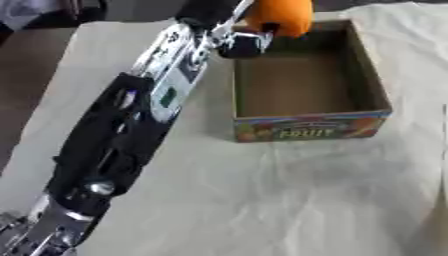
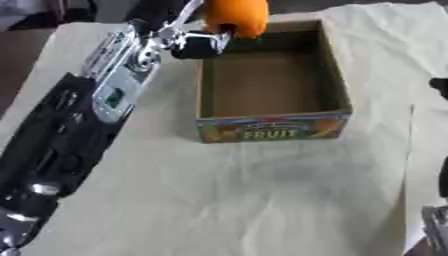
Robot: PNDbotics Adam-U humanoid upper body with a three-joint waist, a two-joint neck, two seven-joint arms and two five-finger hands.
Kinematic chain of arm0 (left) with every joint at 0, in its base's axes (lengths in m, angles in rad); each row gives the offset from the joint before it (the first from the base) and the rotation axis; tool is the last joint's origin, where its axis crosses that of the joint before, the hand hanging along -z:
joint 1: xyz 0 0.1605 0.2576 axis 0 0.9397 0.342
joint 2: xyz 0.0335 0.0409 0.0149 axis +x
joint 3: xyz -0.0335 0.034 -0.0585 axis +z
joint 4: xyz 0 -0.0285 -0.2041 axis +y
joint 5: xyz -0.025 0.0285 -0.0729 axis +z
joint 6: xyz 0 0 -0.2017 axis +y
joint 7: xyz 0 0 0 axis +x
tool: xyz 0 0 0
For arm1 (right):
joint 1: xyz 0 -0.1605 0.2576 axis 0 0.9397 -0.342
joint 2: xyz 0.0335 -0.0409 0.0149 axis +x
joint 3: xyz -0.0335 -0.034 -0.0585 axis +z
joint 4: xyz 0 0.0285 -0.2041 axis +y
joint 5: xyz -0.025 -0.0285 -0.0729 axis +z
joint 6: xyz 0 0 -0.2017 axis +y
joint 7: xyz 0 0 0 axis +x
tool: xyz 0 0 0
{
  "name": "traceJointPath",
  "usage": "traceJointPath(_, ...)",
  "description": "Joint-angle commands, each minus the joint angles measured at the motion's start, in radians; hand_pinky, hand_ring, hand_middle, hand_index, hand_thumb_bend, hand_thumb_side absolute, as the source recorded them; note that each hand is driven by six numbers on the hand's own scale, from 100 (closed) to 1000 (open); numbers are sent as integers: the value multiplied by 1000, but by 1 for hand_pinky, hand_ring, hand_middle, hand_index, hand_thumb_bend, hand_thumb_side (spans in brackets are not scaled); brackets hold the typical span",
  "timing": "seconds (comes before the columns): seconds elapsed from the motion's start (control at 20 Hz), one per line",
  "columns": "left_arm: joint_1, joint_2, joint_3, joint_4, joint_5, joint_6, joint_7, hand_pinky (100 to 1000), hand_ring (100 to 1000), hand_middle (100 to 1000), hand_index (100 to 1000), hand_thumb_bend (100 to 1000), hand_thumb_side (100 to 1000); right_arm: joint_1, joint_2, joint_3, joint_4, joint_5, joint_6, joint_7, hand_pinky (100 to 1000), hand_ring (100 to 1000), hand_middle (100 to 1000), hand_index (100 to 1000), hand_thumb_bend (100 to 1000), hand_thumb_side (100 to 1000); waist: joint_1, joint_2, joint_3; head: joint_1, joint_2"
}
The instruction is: Pick up objects on the table and place them in the box.
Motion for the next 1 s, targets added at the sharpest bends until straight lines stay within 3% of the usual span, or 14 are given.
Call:
traceJointPath(0.05,-4,-26,-3,2,-79,-6,17,413,541,634,629,100,147,-15,-11,4,-20,-9,-9,8,859,743,591,776,100,974,-8,-18,-1,22,18)
traceJointPath(0.45,13,-67,-2,101,-267,-27,-10,463,567,637,669,100,136,-27,-5,14,-20,-17,-26,24,860,744,591,776,100,974,-10,-12,-12,49,14)
traceJointPath(0.65,12,-75,8,127,-305,-41,-13,463,567,637,669,100,136,-26,-4,15,-20,-18,-26,25,860,744,591,776,100,974,-11,-11,-12,50,12)
traceJointPath(0.85,10,-85,-30,150,-332,-78,-42,536,623,696,844,118,100,-24,6,21,-20,-20,-17,31,862,746,592,777,100,970,-8,-6,-19,52,-1)
traceJointPath(1.0,9,-81,-24,155,-360,-119,-64,558,643,713,916,230,100,-23,9,23,-20,-21,-14,34,863,745,592,778,100,970,-7,-5,-22,51,-4)
